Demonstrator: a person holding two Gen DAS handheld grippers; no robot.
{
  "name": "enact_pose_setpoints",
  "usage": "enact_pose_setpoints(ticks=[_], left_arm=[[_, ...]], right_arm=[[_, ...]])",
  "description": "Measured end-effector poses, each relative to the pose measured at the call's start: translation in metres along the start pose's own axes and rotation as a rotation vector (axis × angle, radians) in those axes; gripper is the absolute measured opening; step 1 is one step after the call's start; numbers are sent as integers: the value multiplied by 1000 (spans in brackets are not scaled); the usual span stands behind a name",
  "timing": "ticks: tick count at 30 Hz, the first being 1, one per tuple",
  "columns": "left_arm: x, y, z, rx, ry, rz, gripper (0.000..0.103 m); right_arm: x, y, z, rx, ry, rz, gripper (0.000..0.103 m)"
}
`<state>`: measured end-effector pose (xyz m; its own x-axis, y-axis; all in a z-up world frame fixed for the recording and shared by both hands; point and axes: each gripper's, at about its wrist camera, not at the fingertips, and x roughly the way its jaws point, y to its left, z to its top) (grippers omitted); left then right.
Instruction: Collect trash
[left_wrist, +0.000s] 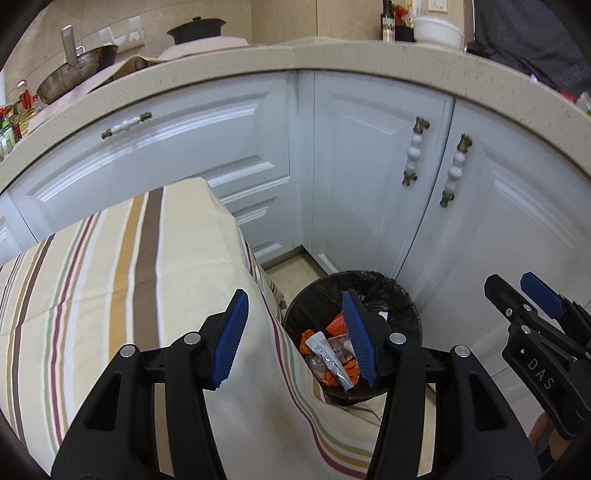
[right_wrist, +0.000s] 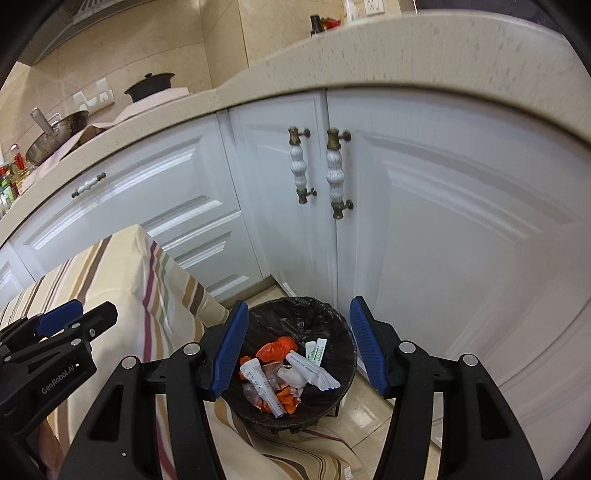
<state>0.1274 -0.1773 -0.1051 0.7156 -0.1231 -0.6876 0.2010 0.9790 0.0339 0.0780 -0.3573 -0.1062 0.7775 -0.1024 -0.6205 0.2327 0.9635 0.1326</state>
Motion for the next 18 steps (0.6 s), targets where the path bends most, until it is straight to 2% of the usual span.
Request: enact_pose_setpoints(ticks=[9, 18], left_arm=[[-49, 16, -3, -8, -68, -38, 61], [-97, 37, -11, -14, -139, -46, 65]], right_arm=[[-48, 18, 2, -28, -66, -8, 58], [-92, 38, -1, -51, -123, -20, 62]])
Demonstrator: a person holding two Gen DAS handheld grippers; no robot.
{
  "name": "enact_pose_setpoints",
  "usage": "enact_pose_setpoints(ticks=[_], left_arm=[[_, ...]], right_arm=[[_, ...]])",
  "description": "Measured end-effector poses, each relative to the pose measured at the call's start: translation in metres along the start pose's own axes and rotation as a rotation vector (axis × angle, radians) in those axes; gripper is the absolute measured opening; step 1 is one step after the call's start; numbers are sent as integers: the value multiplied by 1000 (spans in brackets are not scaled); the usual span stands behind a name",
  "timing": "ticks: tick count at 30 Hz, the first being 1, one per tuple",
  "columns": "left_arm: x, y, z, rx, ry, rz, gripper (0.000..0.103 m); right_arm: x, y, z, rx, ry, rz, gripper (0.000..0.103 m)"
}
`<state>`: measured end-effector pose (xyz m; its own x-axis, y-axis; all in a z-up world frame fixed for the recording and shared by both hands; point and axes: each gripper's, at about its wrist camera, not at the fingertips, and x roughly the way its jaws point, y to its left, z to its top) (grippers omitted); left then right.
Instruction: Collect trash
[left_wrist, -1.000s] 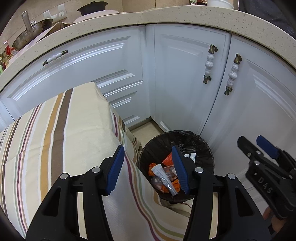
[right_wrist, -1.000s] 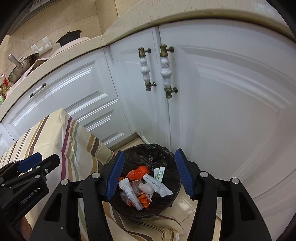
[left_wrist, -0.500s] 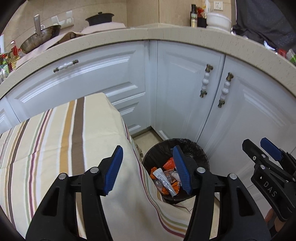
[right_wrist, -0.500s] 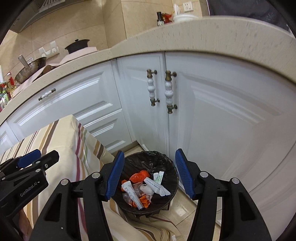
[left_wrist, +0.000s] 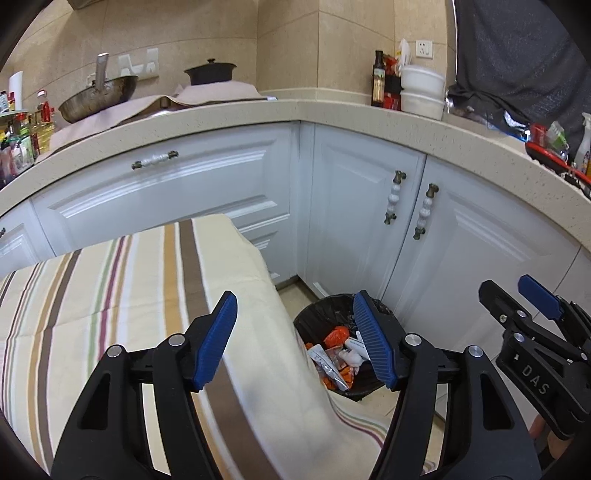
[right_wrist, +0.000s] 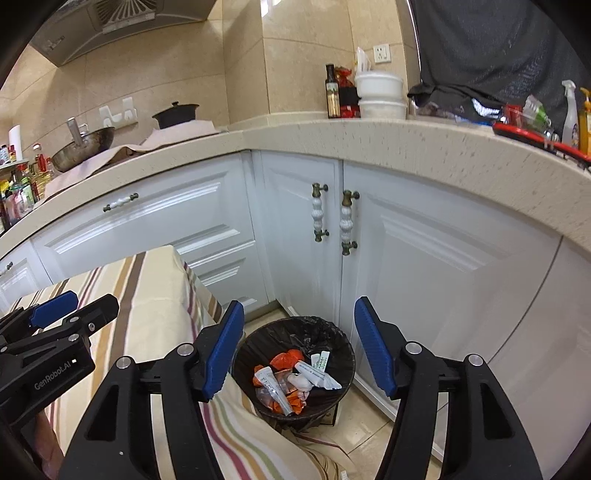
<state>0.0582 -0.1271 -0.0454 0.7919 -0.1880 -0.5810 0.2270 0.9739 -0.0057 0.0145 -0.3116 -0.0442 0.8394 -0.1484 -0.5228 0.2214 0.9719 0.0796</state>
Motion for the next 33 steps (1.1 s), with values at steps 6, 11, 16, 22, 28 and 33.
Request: enact_pose_setpoints(ticks=[6, 11, 16, 22, 28, 33], left_arm=[[-26, 12, -3, -14, -33, 8, 68], [-46, 18, -2, -18, -70, 5, 72], [-64, 22, -1, -25, -100, -2, 72], [-80, 25, 0, -29, -129, -7, 75], [-90, 26, 1, -32, -151, -14, 79], [-96, 26, 2, -29, -163, -20, 79]], right_arm=[[-27, 10, 1, -13, -42, -5, 66], [-46, 17, 1, -25, -70, -6, 66], [-63, 24, 2, -36, -101, -7, 68], [-78, 31, 5, -51, -126, -13, 69], [-89, 34, 7, -57, -149, -20, 70], [-96, 36, 8, -61, -162, -29, 71]])
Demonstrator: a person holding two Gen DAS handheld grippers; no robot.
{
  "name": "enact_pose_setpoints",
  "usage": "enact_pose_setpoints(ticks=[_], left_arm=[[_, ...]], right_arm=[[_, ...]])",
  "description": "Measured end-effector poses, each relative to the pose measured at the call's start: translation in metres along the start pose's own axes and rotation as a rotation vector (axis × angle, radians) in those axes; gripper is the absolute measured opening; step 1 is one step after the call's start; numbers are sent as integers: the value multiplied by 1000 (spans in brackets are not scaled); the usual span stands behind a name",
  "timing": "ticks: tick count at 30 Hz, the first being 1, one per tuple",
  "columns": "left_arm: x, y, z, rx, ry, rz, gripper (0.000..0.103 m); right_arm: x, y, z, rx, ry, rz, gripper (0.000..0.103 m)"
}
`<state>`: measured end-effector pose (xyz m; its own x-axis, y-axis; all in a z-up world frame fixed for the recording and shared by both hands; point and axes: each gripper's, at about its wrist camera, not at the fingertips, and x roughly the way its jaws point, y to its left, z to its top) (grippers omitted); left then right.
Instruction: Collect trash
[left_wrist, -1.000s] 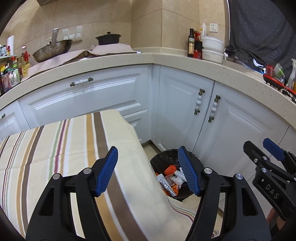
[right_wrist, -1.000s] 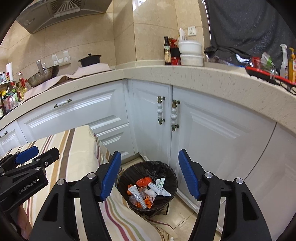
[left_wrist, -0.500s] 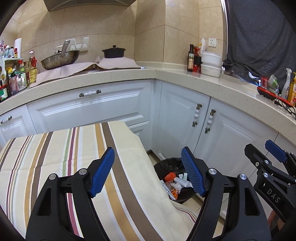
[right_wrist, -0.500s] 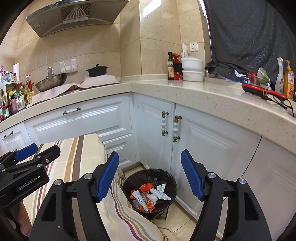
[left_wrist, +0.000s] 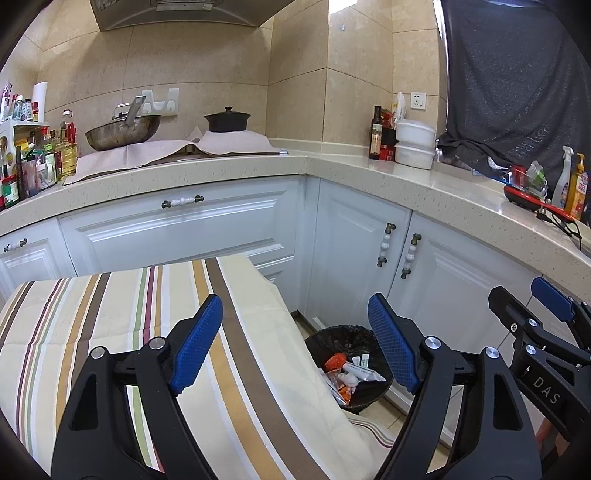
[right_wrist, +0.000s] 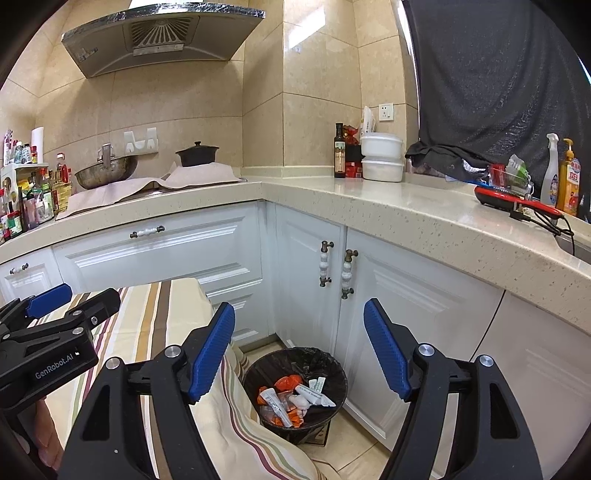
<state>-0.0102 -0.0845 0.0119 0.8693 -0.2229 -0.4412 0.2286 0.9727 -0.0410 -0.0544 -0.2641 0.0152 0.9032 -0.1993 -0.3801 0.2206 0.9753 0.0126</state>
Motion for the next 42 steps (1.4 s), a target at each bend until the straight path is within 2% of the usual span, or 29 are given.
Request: enact_pose_setpoints(ticks=[21, 42], left_arm=[[-2, -1, -1, -6, -2, 4, 88], [-3, 1, -2, -6, -1, 6, 89]], right_arm=[[-5, 0, -1, 3, -12, -19, 82], [-5, -2, -1, 2, -11, -20, 83]])
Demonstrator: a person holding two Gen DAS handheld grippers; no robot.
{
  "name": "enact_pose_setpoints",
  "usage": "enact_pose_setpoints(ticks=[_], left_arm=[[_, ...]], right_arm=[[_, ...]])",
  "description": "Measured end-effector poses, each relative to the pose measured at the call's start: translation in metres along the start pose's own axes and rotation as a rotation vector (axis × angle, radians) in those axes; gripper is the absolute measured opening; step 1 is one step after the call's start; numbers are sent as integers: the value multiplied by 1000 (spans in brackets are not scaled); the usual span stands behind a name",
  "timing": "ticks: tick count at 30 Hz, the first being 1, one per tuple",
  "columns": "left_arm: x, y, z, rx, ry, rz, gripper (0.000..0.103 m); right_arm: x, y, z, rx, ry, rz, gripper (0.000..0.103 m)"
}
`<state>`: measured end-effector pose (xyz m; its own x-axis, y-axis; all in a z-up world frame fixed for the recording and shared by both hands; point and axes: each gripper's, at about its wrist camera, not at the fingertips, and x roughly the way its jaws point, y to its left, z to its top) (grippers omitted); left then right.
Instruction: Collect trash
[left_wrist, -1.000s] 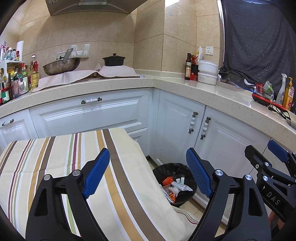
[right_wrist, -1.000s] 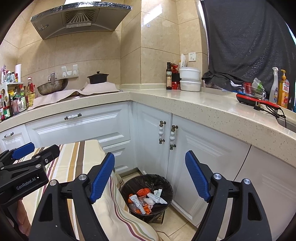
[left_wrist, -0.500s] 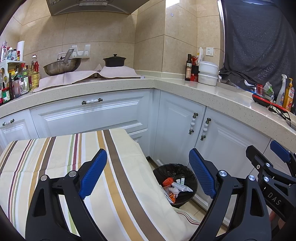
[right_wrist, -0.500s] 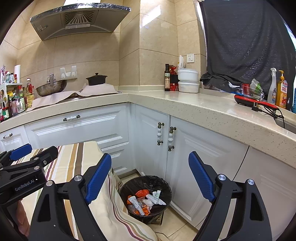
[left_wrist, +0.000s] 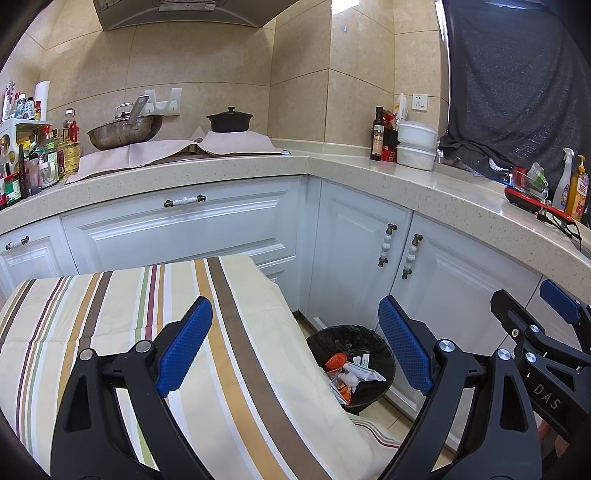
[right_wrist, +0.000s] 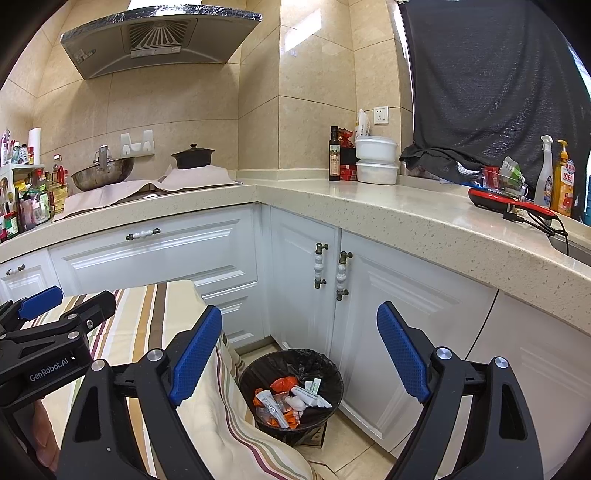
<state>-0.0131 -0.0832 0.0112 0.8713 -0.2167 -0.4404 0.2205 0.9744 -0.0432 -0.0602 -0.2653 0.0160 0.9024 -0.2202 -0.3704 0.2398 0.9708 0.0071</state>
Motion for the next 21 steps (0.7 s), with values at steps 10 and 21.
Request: enact_pose_setpoints(ticks=[10, 21], left_arm=[[0, 0, 0, 0, -1, 1, 89], [1, 1, -1, 2, 2, -2, 90]], right_arm=[[0, -1, 1, 1, 0, -1, 83], [0, -2, 1, 2, 0, -1, 83]])
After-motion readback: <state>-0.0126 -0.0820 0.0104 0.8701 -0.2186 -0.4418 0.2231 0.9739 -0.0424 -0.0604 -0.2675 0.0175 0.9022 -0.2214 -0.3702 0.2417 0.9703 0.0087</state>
